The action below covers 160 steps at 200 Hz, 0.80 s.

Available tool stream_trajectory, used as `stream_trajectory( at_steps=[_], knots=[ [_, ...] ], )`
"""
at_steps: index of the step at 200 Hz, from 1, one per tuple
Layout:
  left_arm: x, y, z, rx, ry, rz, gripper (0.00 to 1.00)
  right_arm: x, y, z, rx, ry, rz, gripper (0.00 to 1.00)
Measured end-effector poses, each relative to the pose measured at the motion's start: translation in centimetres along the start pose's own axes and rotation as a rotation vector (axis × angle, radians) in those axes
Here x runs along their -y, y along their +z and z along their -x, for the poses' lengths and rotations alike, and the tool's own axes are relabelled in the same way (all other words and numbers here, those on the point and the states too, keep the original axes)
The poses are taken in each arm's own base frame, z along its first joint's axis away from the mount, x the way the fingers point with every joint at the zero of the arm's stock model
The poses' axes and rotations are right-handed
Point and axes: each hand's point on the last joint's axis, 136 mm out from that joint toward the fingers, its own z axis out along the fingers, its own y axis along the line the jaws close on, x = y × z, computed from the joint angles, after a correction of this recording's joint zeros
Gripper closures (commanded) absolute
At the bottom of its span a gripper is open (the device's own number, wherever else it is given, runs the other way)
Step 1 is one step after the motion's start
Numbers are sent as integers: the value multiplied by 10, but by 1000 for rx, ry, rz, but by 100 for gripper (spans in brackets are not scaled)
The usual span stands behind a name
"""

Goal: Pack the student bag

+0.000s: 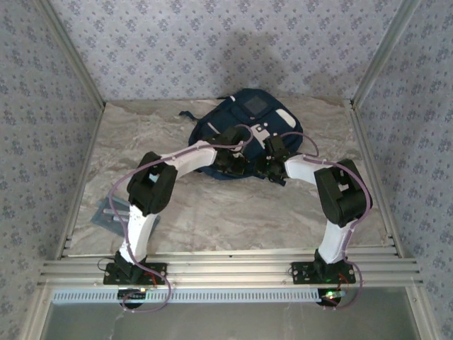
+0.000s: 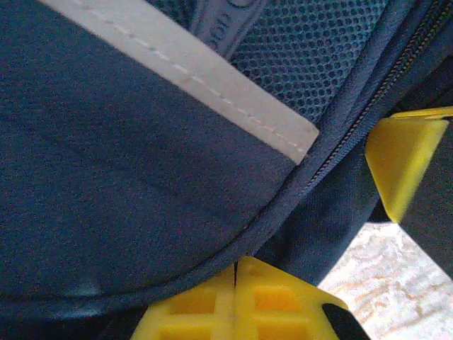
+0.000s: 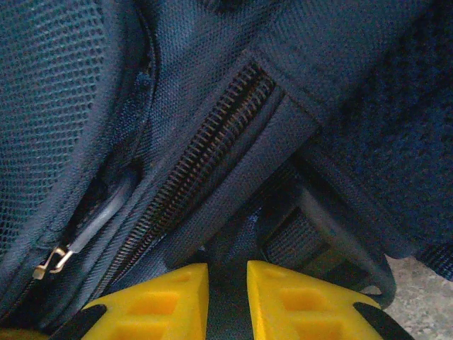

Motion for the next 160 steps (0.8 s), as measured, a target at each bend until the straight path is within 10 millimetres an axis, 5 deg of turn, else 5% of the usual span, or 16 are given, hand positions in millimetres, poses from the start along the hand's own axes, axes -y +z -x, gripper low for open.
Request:
stream_trajectory(
  at_steps=[65,108,160],
  knots=[
    [-35,-48,8,3,-53,-6,100,14,-1,8,10,20,-29,75],
    [-52,-50,-3,-22,-84,13,100,19,-3,12,11,16,-46,75],
    [-21,-47,-7,-29,-91,-57,64,17,-6,11,-5,-2,-60,74]
  ],
)
